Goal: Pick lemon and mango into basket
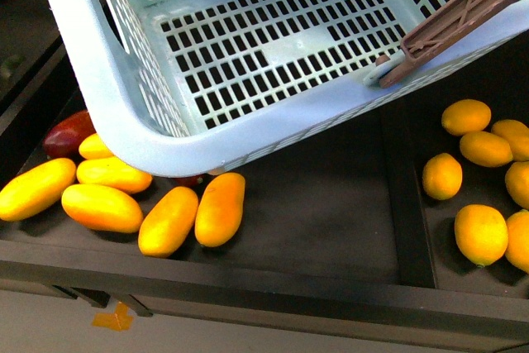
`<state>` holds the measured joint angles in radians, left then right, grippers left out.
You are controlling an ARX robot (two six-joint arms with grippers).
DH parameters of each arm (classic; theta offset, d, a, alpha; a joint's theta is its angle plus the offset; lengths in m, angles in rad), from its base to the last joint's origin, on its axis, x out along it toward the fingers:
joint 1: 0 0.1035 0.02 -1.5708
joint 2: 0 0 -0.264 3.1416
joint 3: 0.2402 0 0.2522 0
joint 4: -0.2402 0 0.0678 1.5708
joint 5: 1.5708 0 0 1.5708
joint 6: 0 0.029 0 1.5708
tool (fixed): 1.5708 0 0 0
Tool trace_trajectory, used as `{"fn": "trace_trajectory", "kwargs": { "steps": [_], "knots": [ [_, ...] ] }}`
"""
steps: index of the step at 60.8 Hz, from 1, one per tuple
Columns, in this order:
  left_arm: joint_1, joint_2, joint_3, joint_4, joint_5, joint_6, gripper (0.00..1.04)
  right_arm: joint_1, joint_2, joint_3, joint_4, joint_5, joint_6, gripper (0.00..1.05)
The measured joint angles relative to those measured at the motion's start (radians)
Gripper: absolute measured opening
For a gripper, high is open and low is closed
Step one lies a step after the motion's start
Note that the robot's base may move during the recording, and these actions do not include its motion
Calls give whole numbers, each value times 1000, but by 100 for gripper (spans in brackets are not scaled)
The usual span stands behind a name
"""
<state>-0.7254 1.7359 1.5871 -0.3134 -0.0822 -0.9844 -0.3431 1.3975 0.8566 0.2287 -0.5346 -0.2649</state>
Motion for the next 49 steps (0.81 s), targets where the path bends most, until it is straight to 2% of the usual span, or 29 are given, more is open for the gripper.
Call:
{"fn": "trace_trajectory", "kwargs": {
  "steps": [8, 16, 25, 38, 49],
  "knots": [
    [0, 0, 0, 0, -2, 0, 19, 81, -128, -33, 2, 13, 109, 62],
    [0, 0, 0, 0, 0, 0, 19, 242, -143, -49, 20, 114, 206, 62],
    [0, 0, 0, 0, 0, 0, 19, 342, -75, -48, 58, 192, 257, 62],
    [0, 0, 0, 0, 0, 0, 19, 452, 53, -4, 101, 282, 314, 62],
    [0, 0, 0, 0, 0, 0, 19, 501, 138, 55, 106, 350, 352, 62]
  ]
}}
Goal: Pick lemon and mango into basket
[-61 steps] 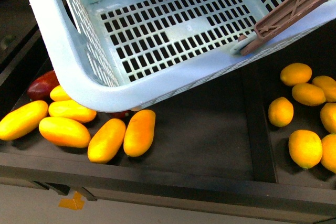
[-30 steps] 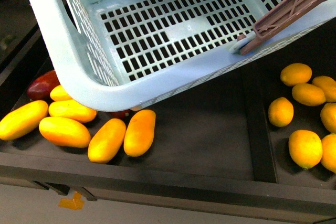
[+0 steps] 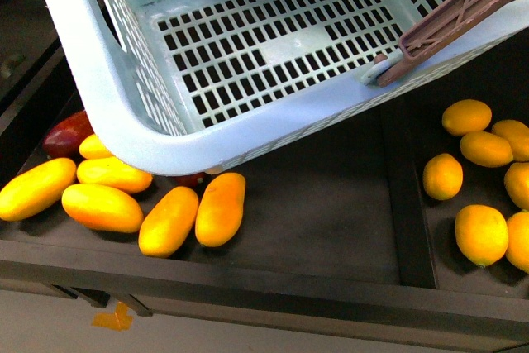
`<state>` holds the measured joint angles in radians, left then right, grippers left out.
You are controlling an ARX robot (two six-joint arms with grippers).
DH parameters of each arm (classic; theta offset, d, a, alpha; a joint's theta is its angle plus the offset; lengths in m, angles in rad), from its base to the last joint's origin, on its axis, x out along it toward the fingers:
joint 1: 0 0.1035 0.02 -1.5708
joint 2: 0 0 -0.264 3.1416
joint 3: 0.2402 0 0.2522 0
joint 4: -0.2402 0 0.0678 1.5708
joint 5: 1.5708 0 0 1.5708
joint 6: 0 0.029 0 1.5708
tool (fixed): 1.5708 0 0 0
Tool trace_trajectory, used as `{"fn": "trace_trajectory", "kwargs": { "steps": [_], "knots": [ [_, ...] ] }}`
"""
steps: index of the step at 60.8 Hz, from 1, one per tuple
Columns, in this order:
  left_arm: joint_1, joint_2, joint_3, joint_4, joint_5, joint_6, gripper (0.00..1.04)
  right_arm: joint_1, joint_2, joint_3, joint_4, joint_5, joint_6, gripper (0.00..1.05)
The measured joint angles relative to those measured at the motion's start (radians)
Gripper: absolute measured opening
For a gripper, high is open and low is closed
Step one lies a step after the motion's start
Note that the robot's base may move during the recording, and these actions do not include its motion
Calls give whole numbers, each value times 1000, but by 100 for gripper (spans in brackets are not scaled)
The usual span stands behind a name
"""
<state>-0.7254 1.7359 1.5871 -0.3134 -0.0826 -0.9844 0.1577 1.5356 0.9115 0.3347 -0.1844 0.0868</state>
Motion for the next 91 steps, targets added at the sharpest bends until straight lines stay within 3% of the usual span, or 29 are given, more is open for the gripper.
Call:
{"fn": "trace_trajectory", "kwargs": {
  "steps": [4, 11, 16, 31, 34, 37, 50, 60, 84, 91],
  "knots": [
    [0, 0, 0, 0, 0, 0, 19, 9, 10, 13, -6, 18, 5, 63],
    [0, 0, 0, 0, 0, 0, 19, 16, 3, 19, -6, 72, 19, 86],
    [0, 0, 0, 0, 0, 0, 19, 0, -21, 10, 0, 95, 31, 97],
    [1, 3, 0, -1, -7, 0, 19, -153, -249, -110, -19, 116, 106, 96],
    [1, 3, 0, -1, -10, 1, 19, -167, -355, -226, 117, 188, 48, 85],
    [1, 3, 0, -1, -6, 1, 19, -163, -451, -344, 201, 184, -17, 72],
    [0, 3, 0, -1, 3, -3, 19, -159, -569, -554, 262, 184, -67, 38],
    [0, 4, 0, -1, 0, 0, 19, -159, -673, -672, 279, 185, -79, 2],
    [1, 4, 0, -1, 2, 0, 19, -159, -897, -823, 205, 185, -83, 2],
    [1, 4, 0, -1, -3, 1, 19, -159, -920, -832, 198, 185, -84, 19]
  ]
}}
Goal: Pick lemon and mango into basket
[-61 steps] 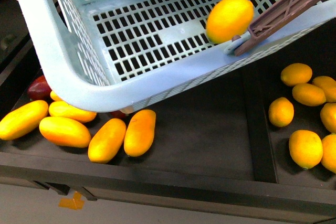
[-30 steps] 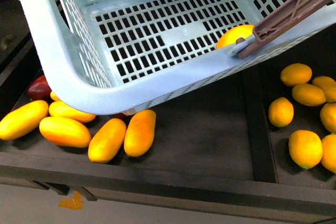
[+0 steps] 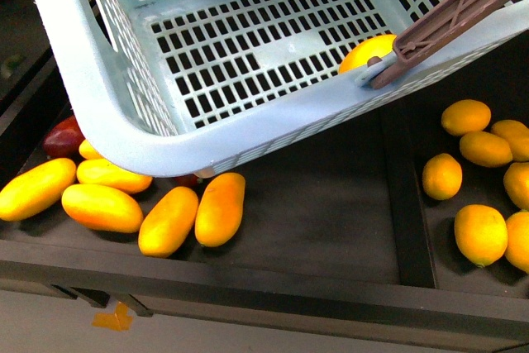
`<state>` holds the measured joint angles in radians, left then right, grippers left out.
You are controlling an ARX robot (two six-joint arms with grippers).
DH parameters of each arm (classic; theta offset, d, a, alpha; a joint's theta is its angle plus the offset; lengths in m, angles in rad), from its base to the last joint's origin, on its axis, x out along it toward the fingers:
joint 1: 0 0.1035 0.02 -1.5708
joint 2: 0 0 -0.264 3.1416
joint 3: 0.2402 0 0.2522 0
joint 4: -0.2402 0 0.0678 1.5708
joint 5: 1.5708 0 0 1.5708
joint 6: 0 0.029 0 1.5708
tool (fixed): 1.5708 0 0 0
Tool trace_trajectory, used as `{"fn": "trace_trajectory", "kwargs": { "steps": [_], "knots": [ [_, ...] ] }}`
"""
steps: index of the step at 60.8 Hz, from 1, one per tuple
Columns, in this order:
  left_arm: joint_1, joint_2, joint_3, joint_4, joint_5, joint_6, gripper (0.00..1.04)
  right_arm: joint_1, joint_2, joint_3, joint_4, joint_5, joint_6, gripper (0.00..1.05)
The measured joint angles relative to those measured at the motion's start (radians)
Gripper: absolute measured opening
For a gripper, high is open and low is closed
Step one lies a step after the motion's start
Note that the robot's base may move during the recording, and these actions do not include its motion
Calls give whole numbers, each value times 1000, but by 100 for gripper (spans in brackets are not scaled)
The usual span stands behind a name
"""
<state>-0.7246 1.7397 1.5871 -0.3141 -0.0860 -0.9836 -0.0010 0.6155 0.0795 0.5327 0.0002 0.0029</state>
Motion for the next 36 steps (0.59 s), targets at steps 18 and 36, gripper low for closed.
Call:
{"fn": "trace_trajectory", "kwargs": {
  "steps": [18, 36],
  "knots": [
    [0, 0, 0, 0, 4, -1, 19, 0, -2, -1, 0, 1, 0, 69],
    [-11, 0, 1, 0, 11, -8, 18, 0, -3, -3, -2, 3, 0, 96]
  ]
}}
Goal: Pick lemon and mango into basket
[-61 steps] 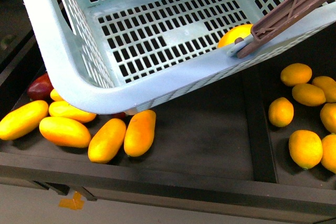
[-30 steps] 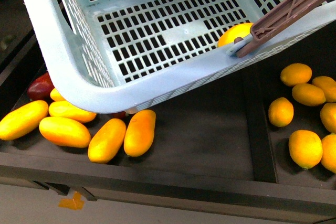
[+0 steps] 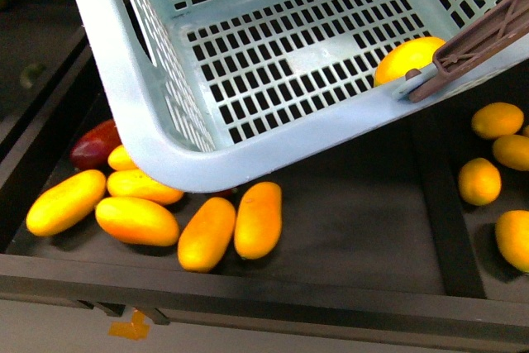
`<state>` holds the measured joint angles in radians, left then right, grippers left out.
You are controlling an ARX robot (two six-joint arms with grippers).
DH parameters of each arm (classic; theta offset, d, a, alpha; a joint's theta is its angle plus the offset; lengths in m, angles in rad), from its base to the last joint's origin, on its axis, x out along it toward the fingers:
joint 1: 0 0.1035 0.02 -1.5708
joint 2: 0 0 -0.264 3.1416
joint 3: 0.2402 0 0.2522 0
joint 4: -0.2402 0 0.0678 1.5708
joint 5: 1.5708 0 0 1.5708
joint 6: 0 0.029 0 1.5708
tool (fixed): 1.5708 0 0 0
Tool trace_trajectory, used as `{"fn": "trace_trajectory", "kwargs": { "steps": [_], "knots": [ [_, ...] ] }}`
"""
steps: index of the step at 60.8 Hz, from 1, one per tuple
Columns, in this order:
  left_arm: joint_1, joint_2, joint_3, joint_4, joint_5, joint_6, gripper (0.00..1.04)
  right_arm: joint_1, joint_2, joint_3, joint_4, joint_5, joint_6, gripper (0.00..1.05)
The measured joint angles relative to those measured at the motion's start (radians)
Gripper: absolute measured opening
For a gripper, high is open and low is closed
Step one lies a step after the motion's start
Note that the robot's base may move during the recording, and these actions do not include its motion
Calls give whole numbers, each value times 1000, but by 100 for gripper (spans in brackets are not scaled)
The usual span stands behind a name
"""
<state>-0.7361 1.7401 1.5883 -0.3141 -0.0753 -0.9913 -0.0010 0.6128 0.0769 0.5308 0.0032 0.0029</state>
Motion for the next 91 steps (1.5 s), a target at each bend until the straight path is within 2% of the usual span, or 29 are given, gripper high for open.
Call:
{"fn": "trace_trajectory", "kwargs": {
  "steps": [54, 64, 70, 71, 73, 74, 77, 80, 86, 91],
  "knots": [
    [18, 0, 0, 0, -7, 6, 18, 1, 0, -2, -2, -7, 0, 96],
    [29, -1, 0, 0, -47, 22, 18, 1, 2, -3, -2, -7, 0, 96],
    [28, -1, 0, 0, -29, 23, 18, 1, 0, -3, -2, -7, 0, 96],
    [27, -1, 0, 0, -26, 21, 18, 4, 5, 3, -21, 14, 16, 96],
    [23, -1, 0, 0, -18, 17, 18, 18, 35, 62, -191, 121, 81, 96],
    [22, -1, 0, 0, -15, 17, 18, 18, 49, 82, -237, 143, 114, 96],
    [18, -1, 0, 0, -8, 15, 18, -9, 135, 174, -425, 226, 225, 96],
    [13, -1, 0, 0, -5, 13, 18, -56, 240, 232, -505, 209, 310, 96],
    [8, -1, 0, 0, 5, 7, 18, -214, 566, 344, -433, 86, 439, 96],
    [8, -1, 0, 0, 0, 6, 18, -278, 785, 441, -414, 26, 514, 96]
  ]
}}
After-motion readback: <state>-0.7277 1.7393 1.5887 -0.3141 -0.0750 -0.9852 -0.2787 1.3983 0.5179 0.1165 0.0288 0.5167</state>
